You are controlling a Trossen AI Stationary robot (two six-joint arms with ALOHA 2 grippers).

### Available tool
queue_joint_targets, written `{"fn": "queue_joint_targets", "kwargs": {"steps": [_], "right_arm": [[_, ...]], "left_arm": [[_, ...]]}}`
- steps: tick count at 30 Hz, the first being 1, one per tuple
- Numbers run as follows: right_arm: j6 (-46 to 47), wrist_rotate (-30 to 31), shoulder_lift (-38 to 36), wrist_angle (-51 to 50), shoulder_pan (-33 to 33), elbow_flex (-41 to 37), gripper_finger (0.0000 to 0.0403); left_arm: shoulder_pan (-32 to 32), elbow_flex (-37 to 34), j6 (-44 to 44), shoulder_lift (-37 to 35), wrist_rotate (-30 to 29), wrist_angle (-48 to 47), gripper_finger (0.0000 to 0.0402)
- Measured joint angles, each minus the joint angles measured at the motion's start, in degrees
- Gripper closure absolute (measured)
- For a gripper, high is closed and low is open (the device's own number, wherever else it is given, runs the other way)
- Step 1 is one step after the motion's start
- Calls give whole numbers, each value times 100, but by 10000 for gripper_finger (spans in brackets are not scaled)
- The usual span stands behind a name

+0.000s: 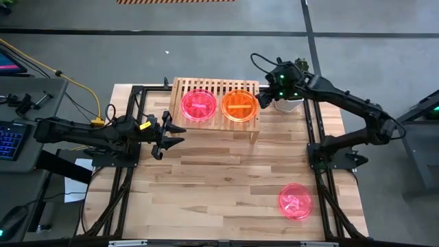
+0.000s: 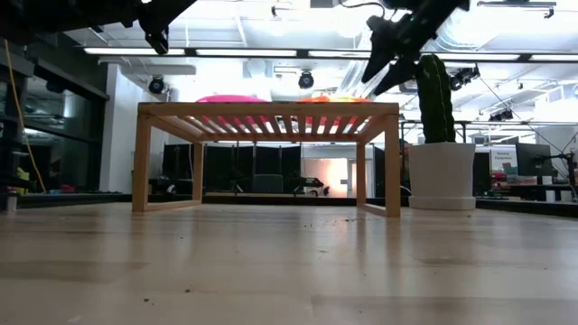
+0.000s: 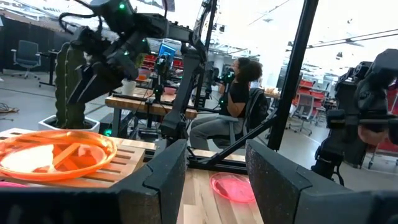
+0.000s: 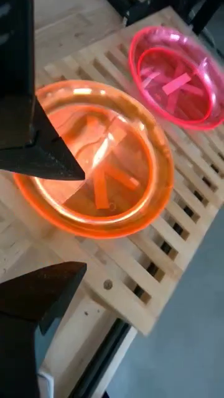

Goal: Place and stack plates onto a shelf
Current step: Stack the pink plate on top of the other pink plate on the shelf

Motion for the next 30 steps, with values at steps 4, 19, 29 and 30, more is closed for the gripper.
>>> {"fn": "queue_joint_targets", "kwargs": {"steps": [4,19,29,30], "right_arm": [[-126,-40,-292,-341,360,1,194],[1538,598,-371,-2448,4272,-47,194],[4250,-629,-383,-1961,5900,-2163,194],[4376,-865,-383,-1720,5984,-2439,194]], "left_arm": [[0,0,-2,0,0,-4,245],[0,0,-155,0,0,-133,245],[1,0,-254,0,0,-146,245],[1,0,-254,0,0,-146,245]]}}
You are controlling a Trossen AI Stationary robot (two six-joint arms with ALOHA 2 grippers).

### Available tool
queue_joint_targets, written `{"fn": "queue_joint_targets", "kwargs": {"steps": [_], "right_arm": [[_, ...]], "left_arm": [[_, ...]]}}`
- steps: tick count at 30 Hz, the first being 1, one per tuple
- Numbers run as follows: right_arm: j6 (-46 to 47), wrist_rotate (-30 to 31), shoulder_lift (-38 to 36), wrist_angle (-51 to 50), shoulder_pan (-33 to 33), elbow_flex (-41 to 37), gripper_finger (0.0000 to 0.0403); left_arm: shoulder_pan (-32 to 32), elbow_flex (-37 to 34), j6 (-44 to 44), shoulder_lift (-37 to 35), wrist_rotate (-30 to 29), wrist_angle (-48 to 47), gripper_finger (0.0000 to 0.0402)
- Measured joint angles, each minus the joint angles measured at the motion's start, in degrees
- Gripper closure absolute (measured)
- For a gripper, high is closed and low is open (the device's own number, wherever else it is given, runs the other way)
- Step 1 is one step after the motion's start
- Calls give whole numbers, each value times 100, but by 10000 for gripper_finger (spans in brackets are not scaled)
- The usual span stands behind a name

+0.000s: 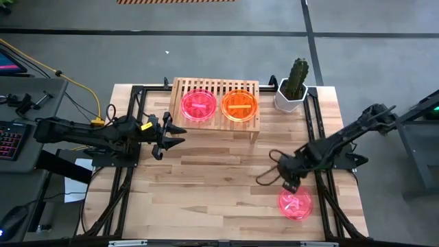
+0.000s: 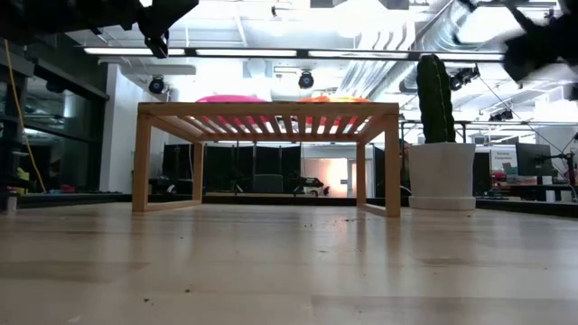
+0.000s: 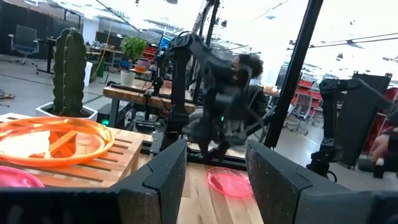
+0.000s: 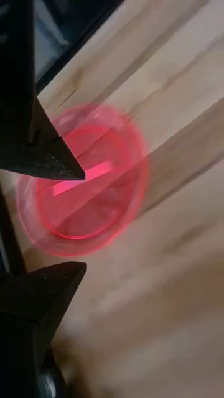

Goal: Place and stack plates onto a shelf
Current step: Stack the pink plate on top of the other pink plate on the shelf

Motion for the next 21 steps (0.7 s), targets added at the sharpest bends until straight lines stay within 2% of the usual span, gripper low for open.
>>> {"fn": "queue_joint_targets", "kwargs": {"steps": [3,7,9,15,21], "right_arm": [[162,-365,0,577,140,-660,194],[197,-196,0,668,142,-1178,194],[311,-43,0,799,142,-1363,194],[338,-481,0,2112,146,-1779,194],[558,-402,-6,2353,154,-1972,194]], "left_arm": [[1,0,0,0,0,-2,245],[-2,0,4,0,0,0,245],[0,0,19,0,0,0,245],[-1,0,59,0,0,-14,245],[1,0,55,0,0,-31,245]]}}
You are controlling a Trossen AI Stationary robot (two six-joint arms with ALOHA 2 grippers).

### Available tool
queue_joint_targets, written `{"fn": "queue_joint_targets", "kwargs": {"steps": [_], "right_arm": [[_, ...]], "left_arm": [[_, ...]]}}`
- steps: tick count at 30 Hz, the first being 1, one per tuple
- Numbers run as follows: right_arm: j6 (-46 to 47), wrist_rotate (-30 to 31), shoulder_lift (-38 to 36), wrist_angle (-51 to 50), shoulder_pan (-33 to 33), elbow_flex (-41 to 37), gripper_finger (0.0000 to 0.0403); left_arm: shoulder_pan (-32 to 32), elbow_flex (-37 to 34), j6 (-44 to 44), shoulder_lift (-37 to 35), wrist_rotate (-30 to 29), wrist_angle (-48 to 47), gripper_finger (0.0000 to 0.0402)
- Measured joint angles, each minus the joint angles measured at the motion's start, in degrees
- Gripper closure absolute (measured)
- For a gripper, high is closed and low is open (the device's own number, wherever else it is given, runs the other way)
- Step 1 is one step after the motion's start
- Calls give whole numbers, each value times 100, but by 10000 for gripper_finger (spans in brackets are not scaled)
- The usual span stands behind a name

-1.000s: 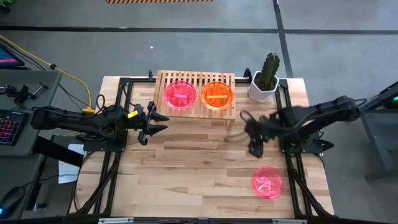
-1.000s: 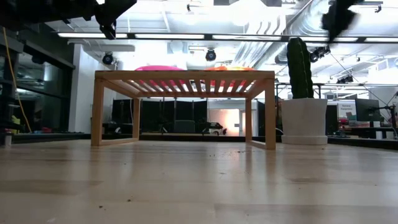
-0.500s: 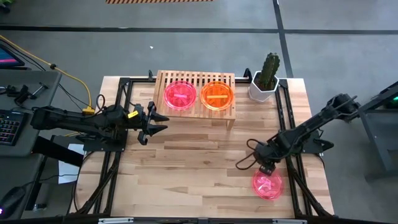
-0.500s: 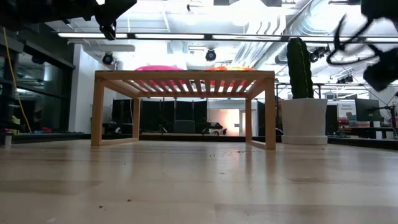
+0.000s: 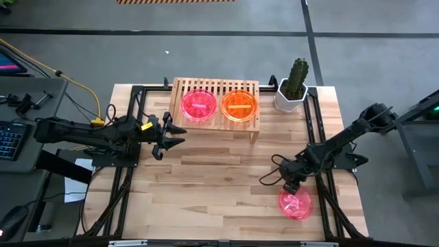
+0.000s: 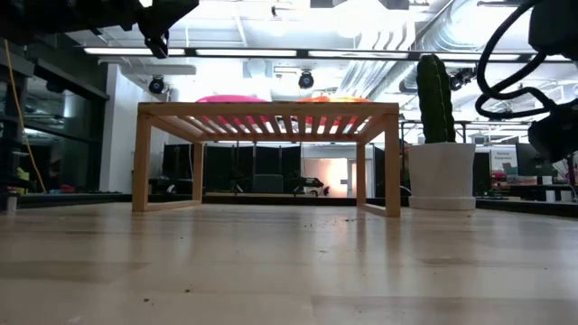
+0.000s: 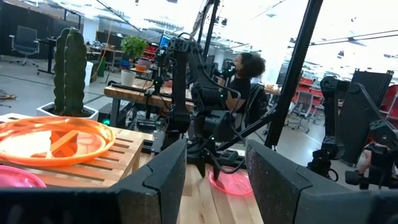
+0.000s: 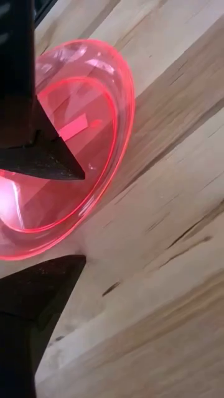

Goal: Place and stack plates onto a shelf
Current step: Stack the pink plate on top of the other pink plate on the shelf

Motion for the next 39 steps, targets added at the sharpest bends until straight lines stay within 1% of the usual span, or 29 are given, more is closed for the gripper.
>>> {"fn": "queue_joint_targets", "kwargs": {"steps": [3,6,9,11,12,13,16,20,25,27,31,36,39], "right_arm": [[-33,3,-7,26,69,-20,203],[-143,12,-5,44,137,-31,237],[-245,-76,8,36,152,-48,302],[-349,-139,17,50,156,-52,358],[-414,-180,15,65,157,-52,380],[-435,-251,16,91,153,-52,391],[-429,-408,15,203,107,-52,383],[-458,-502,-101,630,-29,-52,399],[-433,-327,-496,1461,-319,-52,402],[-442,-208,-624,1899,-449,-51,402],[-795,151,-685,2911,-668,-50,402],[-1386,314,-496,4412,-1041,-47,403],[-1909,388,-364,5301,-1406,16,403]], "left_arm": [[-2,0,0,0,0,-1,245],[0,0,0,0,0,-4,245],[-2,0,2,0,0,-7,245],[-2,0,2,0,0,-7,245],[-1,0,2,0,0,-7,245],[-1,0,4,0,1,-7,245],[-2,0,7,0,0,-7,245],[0,0,17,0,0,-1,245],[7,0,63,0,0,9,245],[7,0,63,0,0,9,245],[7,0,63,0,-4,11,245],[7,0,64,0,-16,13,245],[7,0,66,0,-129,17,245]]}}
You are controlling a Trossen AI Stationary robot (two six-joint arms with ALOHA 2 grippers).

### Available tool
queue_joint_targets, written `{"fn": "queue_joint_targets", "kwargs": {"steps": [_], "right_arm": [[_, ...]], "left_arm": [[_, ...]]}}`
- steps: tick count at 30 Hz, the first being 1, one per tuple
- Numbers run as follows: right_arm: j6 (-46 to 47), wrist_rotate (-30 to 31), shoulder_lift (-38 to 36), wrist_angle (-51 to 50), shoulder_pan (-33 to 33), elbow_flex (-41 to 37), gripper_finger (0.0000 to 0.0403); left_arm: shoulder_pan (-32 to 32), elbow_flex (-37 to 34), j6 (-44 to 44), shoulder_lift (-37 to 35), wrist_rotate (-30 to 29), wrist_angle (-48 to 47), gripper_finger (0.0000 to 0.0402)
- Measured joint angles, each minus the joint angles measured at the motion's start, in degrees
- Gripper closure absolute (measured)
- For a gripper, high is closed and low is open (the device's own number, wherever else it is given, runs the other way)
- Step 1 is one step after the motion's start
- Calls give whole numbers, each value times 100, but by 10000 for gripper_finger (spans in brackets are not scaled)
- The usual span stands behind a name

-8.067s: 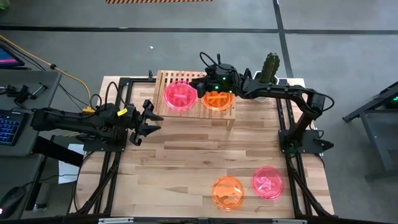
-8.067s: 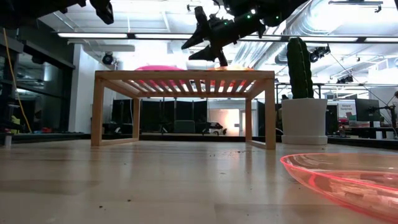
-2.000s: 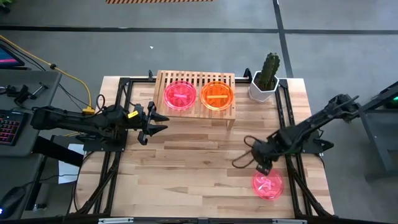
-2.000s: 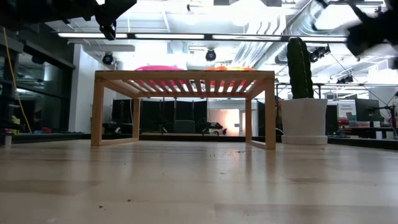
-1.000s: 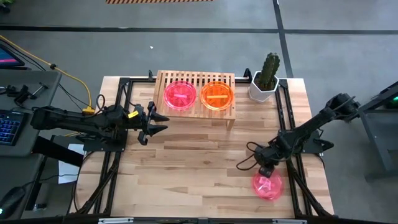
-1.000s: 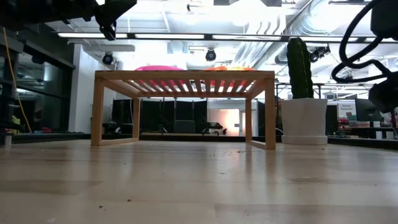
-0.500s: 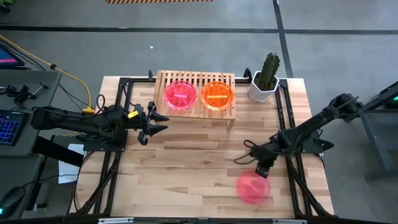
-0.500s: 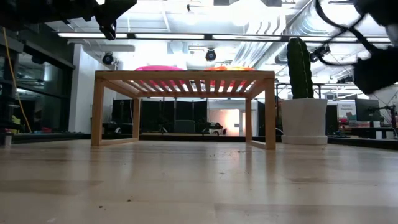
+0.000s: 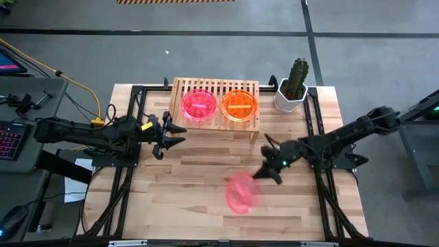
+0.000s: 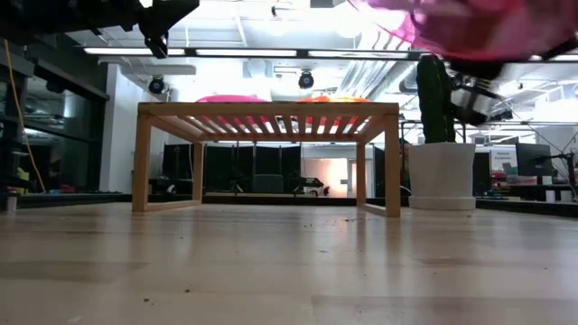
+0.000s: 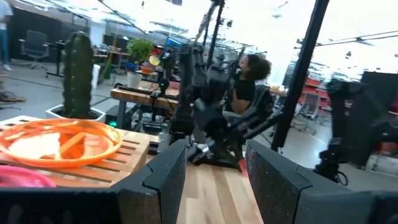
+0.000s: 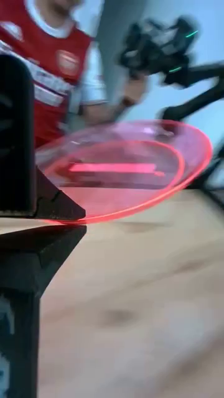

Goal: Place and stack plates onto a shelf
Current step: Stack the pink plate on top of the other pink plate on the shelf

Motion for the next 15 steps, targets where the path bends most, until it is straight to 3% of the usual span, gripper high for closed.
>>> {"fn": "queue_joint_targets", "kwargs": {"steps": [3,9,15], "right_arm": [[-590,247,93,108,-523,434,403],[-1691,1343,299,-416,-1662,1792,403],[-2215,1708,900,-1216,-2533,3267,403]], "left_arm": [[0,0,131,0,-187,12,245],[0,2,436,0,-505,361,245],[0,2,695,0,-520,366,245]]}}
